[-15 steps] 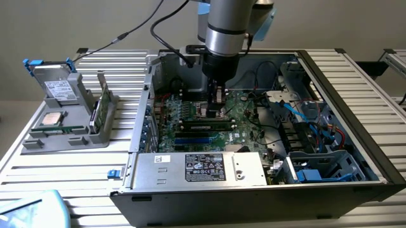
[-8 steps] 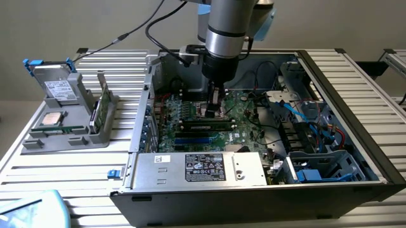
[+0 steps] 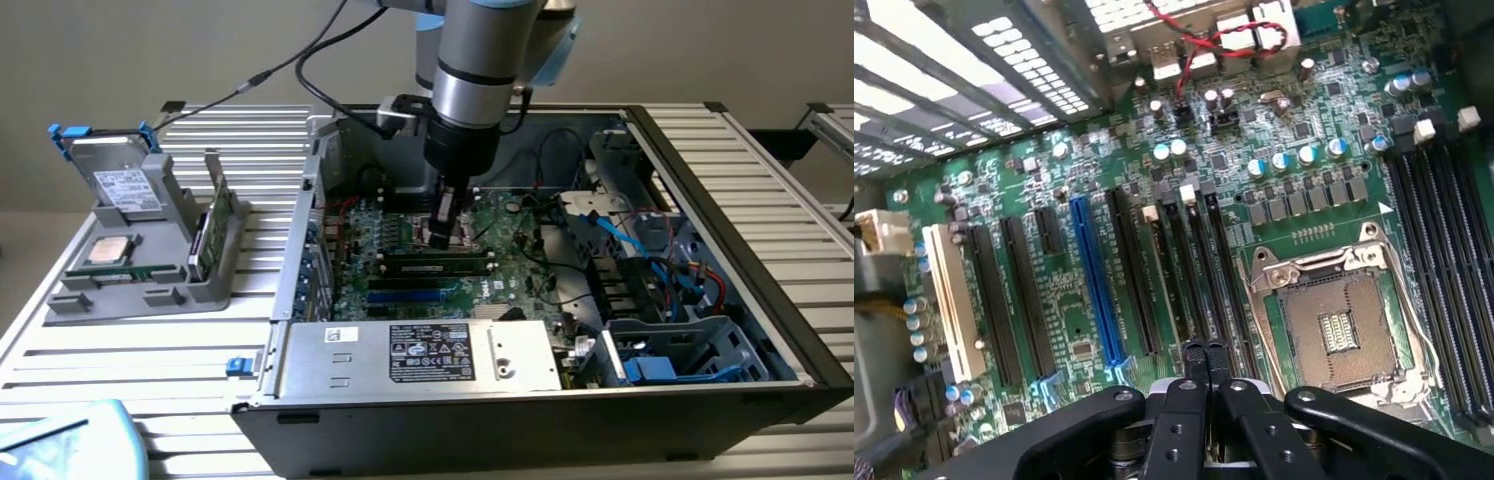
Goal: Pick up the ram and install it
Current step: 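Press down the ram until it locks into place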
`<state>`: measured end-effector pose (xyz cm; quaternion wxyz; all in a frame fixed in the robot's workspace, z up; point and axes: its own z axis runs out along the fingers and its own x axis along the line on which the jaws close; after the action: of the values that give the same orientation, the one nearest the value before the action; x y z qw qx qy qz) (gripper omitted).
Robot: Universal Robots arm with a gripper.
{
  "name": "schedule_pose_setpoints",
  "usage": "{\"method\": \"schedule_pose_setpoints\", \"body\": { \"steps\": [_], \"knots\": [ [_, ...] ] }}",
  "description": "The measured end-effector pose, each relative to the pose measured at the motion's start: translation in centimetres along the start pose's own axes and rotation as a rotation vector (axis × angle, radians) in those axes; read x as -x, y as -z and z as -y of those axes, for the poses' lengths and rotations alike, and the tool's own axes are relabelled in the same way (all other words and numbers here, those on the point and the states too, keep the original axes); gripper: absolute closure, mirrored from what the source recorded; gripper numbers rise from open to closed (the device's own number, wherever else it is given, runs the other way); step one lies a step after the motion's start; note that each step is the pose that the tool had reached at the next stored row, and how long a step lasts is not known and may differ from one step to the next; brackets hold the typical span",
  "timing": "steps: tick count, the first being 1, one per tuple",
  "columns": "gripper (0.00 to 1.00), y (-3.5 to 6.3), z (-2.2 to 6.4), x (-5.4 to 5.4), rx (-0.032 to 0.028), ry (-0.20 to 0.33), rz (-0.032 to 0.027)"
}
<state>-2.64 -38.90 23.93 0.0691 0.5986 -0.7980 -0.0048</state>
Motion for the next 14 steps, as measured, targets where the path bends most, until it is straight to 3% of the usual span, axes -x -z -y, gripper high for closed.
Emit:
{"method": "schedule_pose_setpoints", "body": {
  "steps": [10, 14],
  "knots": [
    [0.9, -0.64, 0.06, 0.07, 0.0191, -0.181, 0.0165],
    [0.9, -0.38, 0.03, 0.04, 0.0248, -0.235, 0.0216]
  ]
}}
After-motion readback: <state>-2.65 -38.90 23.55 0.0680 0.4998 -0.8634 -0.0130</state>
